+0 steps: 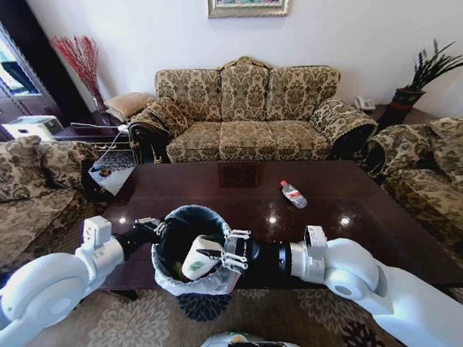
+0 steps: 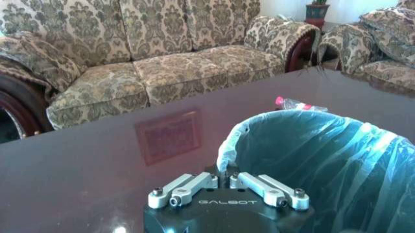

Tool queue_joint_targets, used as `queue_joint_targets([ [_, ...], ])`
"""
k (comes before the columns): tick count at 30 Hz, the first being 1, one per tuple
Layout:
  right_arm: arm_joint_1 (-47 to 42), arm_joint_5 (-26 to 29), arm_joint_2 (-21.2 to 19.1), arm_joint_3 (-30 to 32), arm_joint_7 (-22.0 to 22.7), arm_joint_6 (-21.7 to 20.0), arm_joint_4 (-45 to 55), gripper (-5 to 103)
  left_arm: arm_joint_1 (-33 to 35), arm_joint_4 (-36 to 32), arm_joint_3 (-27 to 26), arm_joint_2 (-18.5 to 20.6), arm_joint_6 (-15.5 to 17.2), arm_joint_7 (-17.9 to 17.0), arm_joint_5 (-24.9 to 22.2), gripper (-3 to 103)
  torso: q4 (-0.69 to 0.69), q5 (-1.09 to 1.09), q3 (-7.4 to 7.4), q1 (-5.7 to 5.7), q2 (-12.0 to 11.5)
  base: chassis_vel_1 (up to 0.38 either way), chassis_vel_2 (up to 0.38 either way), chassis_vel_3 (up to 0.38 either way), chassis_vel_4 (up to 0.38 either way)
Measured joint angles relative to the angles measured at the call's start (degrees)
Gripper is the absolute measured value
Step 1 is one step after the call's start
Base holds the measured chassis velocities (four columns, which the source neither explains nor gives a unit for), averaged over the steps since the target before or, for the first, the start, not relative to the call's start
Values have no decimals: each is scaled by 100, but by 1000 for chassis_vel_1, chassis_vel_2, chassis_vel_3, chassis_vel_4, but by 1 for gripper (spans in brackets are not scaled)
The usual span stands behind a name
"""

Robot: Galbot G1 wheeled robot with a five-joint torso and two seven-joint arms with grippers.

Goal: Move to the front of the table and place the trash on the table into the trash bin.

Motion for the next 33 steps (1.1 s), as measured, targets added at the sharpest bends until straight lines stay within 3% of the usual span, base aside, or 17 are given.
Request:
queue_joint_targets([
  [2,-85,-23,22,75,19,107,0,55,15,-3,-2,-37,-2,6,12,4,0,0,0,0,0,0,0,0,0],
  [4,-133,-29,40,133,36,168,1,55,23,-3,-6,-51,-3,6,16,4,0,0,0,0,0,0,0,0,0],
  [7,-457,-139,218,599,297,535,18,71,64,-2,-56,-116,-4,-8,29,4,0,-1,0,0,0,0,0,0,0],
  [8,-457,-139,218,599,297,535,18,71,64,-2,-56,-116,-4,-8,29,4,0,-1,0,0,0,0,0,0,0],
  [10,-802,-347,502,1003,1153,824,87,82,65,25,-109,-181,-35,-103,41,4,0,0,0,0,0,0,0,0,0],
  [11,-912,-377,578,1088,1445,956,84,82,66,45,-128,-196,-48,-130,54,4,0,0,0,0,0,0,0,0,0],
  [13,-990,-396,630,1146,1633,1060,70,87,68,61,-141,-208,-60,-147,61,4,0,1,0,0,0,0,0,0,0],
  [15,-1371,-532,826,1478,2267,1235,-84,97,47,97,-193,-262,-108,-224,58,4,1,-1,0,0,0,0,0,0,0],
  [19,-1652,-507,1005,1752,2664,1151,-269,100,-41,102,-228,-314,-158,-357,29,4,-1,0,0,0,0,0,0,0,0],
  [26,-1645,-312,1312,1961,2771,1127,-954,100,-30,106,-253,-450,-167,-384,42,4,2,-1,0,0,0,-6,-5,8,6],
  [33,-1555,-525,1526,1928,2776,1183,-1493,100,-32,162,-224,-499,-196,-356,101,4,2,-3,0,0,0,-120,-106,143,123],
])
